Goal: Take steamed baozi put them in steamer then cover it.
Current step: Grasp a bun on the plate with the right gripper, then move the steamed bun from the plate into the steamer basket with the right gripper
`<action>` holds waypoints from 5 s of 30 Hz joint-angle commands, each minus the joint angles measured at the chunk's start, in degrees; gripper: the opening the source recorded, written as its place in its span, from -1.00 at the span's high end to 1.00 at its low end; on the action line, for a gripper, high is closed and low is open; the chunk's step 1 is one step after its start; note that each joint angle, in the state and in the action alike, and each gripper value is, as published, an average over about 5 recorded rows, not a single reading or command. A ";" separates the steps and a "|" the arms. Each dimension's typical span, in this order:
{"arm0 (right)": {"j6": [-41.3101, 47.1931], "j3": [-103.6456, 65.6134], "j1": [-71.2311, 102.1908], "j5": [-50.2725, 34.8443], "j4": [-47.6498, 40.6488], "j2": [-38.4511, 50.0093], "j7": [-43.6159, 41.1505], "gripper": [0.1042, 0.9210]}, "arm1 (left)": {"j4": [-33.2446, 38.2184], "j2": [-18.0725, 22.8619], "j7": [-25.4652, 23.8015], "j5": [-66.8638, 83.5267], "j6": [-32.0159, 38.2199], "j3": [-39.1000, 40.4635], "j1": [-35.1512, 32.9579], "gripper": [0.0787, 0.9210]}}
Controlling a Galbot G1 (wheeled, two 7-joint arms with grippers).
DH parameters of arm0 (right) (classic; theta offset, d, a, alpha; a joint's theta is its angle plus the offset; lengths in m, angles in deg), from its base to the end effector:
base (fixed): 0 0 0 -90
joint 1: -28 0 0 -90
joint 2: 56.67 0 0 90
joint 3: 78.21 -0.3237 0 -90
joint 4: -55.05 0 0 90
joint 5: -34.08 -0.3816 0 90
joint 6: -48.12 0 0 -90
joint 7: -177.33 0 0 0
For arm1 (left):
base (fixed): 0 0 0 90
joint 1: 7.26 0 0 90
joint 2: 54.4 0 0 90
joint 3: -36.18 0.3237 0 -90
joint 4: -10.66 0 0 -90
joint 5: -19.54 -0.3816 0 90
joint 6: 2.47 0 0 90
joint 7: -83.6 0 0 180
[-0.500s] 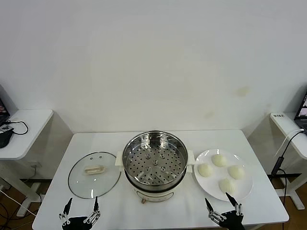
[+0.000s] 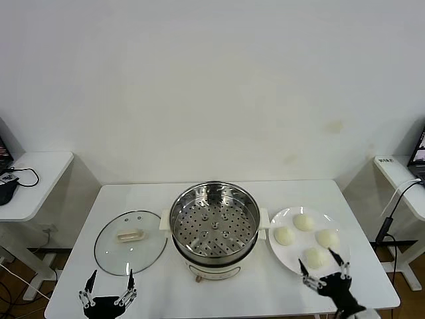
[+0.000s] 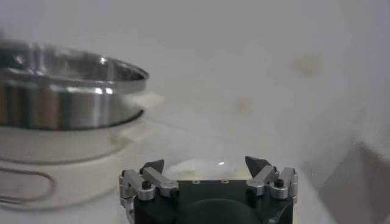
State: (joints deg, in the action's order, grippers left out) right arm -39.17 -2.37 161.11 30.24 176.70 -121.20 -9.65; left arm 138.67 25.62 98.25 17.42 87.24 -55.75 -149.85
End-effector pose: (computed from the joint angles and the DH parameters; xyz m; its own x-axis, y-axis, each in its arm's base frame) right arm 0.1771 -0.1248 -0.2717 -0.9614 -0.1276 0.2438 -0.2168 0.8968 -0.3856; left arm 0.1146 0.0253 -0.2907 -0.9631 -0.1703 0.2083 -0.1216 0.9662 0.2274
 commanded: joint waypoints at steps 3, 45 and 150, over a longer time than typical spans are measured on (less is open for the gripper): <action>7.87 -5.96 -11.49 18.25 -5.03 14.09 -9.56 -0.76 | 0.39 -0.02 -2.79 -7.27 -0.52 -1.01 1.52 -0.77; 3.38 80.42 -98.33 19.81 -54.60 26.40 -53.70 -0.76 | -0.56 -0.14 -3.16 -9.16 0.16 -4.51 3.07 -0.77; -19.07 120.43 -129.07 18.54 -51.54 -6.98 -41.79 -0.32 | 2.94 -1.37 -3.18 -6.45 0.62 -10.06 2.91 -0.77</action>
State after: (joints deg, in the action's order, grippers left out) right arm -52.56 116.86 29.12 39.71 128.95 -125.02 -52.42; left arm 141.22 24.16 95.09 10.99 87.88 -65.26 -146.90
